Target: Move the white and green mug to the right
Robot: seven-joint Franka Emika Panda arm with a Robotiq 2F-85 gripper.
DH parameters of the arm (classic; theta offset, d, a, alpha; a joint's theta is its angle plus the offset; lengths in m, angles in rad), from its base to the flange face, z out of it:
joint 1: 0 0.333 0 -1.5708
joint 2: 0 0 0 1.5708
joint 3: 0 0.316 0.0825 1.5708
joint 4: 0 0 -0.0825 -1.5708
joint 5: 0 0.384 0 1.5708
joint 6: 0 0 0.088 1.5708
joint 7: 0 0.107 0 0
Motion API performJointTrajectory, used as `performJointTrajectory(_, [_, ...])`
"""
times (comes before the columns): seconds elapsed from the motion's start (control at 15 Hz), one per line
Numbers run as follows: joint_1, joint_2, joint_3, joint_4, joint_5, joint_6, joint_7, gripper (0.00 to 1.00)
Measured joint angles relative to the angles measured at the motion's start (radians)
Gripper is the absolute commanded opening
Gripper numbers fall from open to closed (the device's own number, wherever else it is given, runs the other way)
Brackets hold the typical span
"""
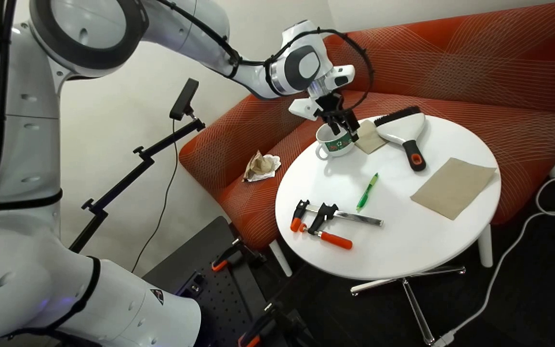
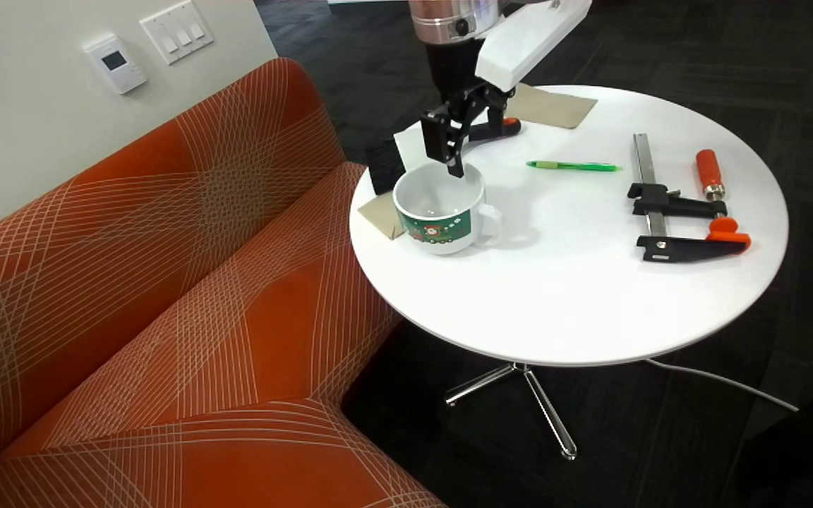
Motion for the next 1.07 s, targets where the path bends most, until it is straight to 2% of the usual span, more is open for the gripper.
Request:
performJointTrajectory(0.73, [0.014,0.016,-0.006,0.000,-0.008,0.019,-0.002,1.00])
performJointTrajectory(0.8, [0.014,0.022,-0.006,0.000,-0.008,0.019,-0.002,0.84])
performJointTrajectory(1.07, [0.014,0.045,-0.006,0.001,-0.008,0.020,-0.003,0.49])
